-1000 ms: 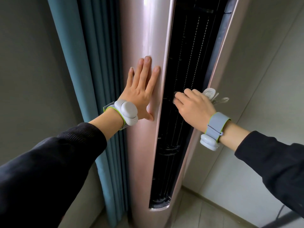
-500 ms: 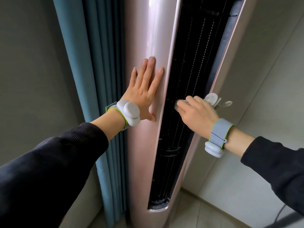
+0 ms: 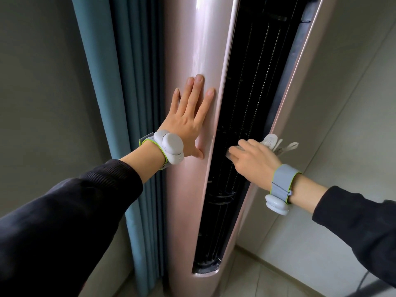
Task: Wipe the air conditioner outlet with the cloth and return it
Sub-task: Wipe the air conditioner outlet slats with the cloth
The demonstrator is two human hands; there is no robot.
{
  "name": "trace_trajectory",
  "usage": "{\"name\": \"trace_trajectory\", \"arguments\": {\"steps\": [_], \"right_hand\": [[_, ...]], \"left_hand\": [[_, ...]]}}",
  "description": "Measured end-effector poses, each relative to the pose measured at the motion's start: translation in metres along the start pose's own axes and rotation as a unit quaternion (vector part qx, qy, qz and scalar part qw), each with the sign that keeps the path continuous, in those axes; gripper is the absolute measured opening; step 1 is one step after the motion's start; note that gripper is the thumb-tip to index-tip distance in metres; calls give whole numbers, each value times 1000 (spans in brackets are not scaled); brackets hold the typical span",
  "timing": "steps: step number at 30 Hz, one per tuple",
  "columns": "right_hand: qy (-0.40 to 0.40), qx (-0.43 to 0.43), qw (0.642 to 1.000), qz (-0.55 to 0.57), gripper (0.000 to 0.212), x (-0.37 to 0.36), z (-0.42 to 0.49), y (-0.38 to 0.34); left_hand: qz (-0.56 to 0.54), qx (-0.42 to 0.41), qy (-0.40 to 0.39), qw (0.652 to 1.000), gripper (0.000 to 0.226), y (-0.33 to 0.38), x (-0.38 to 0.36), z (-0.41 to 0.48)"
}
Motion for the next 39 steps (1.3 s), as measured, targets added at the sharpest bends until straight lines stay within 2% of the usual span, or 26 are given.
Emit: {"name": "trace_trajectory", "arguments": {"steps": [7,12,18,24,27,33,39], "right_hand": [[61,-52,997,-5,20,10,13,19],[36,-38,999,-14,20,4,9,8],[39,-71,997,-1,20,6,21,8],[24,-51,998,6,19,0,14,3],[27,-68,997,15,19,1,18,5],[-11,-42,999,32,15,-12,13,-9],[-17,-57,997,45,16,-10,17,-11]], "left_hand": [[3,0,2,1000,162,0,0,0],[3,-1,4,1000,162,0,1,-1],[1,-1,-2,1000,160,0,1,-1],[1,-4,10,1000,161,-1,0,-1],[0,-4,9,1000,161,-1,0,-1],[-2,-7,13,1000,161,0,0,-1],[2,-3,11,1000,162,0,0,-1]]}}
Point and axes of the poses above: each hand's wrist, its own z-axis towards the middle knuckle, its own x-axis out of the back of the hand, y = z × x, the point moved 8 cm from there along z, towards the middle knuckle, and after that the axes turned 1 degree about -y, right-handed, at the moved point
